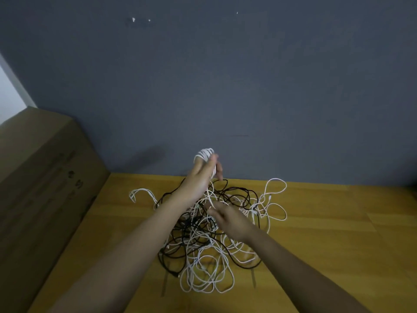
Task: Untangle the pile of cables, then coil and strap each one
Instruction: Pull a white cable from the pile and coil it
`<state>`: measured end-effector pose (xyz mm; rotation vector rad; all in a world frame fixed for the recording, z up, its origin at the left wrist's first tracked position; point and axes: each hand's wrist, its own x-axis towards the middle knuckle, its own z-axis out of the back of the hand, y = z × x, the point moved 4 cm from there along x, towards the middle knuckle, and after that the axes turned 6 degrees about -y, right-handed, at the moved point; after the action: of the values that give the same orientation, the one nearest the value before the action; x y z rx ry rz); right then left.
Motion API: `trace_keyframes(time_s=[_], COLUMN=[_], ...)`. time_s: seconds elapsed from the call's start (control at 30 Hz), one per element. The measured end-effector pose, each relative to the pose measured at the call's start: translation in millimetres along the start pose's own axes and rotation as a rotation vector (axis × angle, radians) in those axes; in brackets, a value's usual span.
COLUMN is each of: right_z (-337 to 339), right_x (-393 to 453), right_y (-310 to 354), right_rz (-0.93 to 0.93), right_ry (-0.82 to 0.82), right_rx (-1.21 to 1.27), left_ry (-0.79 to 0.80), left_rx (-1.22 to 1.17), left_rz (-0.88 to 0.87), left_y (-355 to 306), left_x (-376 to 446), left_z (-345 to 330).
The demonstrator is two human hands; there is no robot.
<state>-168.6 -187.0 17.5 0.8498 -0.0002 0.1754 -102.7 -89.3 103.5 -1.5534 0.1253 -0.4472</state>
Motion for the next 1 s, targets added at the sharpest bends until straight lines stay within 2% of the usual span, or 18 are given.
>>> trace_keyframes(time_s=[0.07, 0.13, 0.23, 0.33, 0.43, 0.5, 0.6, 0.7, 0.73, 0.8, 0.87, 1.0], right_z=[1, 21, 66, 95, 93, 77, 39, 1, -8, -18, -10, 34], right_x=[-6, -6, 7, 20, 25, 23, 16, 7, 5, 2, 2, 5], right_y=[16, 30, 35, 24, 9, -2, -11, -13, -11, -1, 9, 6], right_rz=[0.165, 0.28, 0.251, 0.053, -0.066, -0.13, -0.16, -0.149, -0.1, 0.023, 0.126, 0.258], right_ry=[-0.005, -0.055, -0.158, -0.221, -0.331, -0.312, -0.213, -0.052, 0.006, 0.043, -0.006, -0.15], right_rx=[-0.197, -0.298, -0.273, 0.031, 0.353, 0.448, 0.36, 0.087, -0.042, -0.197, -0.255, -0.447], left_ry=[-0.008, 0.138, 0.341, 0.34, 0.252, 0.216, 0.129, 0.086, 0.056, 0.035, 0.126, 0.351], left_rx=[0.269, 0.518, 0.602, 0.475, 0.166, -0.008, -0.154, -0.14, -0.075, 0.217, 0.522, 0.854], left_rz=[0.046, 0.123, 0.156, 0.145, 0.183, 0.172, 0.125, 0.061, 0.073, 0.077, 0.107, 0.174], left_y=[19, 40, 53, 41, 20, 9, 0, 3, 8, 25, 47, 66], left_x=[1, -10, -30, -40, -40, -36, -24, -9, -4, 4, 3, -7], left_z=[7, 13, 13, 7, 11, 13, 14, 8, 6, 7, 11, 16])
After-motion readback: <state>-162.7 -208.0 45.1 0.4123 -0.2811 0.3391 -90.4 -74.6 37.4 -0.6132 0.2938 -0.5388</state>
